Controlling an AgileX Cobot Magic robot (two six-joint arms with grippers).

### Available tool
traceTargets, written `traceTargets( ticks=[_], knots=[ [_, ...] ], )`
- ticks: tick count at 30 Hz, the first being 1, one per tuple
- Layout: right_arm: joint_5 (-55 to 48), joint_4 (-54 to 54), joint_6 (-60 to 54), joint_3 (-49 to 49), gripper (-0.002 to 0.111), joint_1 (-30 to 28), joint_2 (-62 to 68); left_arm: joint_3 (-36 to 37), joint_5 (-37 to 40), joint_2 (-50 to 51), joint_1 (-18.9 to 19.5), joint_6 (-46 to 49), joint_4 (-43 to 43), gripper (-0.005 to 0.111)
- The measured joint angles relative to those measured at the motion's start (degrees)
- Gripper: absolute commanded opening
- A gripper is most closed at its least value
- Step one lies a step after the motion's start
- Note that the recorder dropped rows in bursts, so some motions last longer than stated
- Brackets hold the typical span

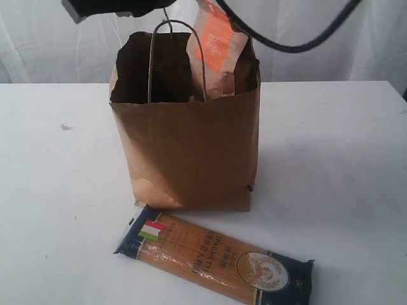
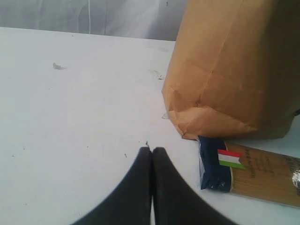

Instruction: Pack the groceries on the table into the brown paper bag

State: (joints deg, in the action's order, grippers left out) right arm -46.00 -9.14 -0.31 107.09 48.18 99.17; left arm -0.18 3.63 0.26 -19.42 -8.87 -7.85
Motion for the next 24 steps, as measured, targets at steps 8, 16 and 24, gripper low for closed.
traceTargets(
  ticks=[8,16,24],
  knots=[
    [-7.66,-0.76,0.72,8.23,0.0,-0.7,7.8,0.0,0.0,0.0,0.0,0.0,0.0,0.0],
    [-11.25,-1.35,1.77,8.64,0.042,-0.7,10.8,0.0,0.0,0.0,0.0,0.0,0.0,0.0],
    [-12.09,-1.47,1.77,8.74,0.055,-0.7,9.33,0.0,0.0,0.0,0.0,0.0,0.0,0.0]
  ],
)
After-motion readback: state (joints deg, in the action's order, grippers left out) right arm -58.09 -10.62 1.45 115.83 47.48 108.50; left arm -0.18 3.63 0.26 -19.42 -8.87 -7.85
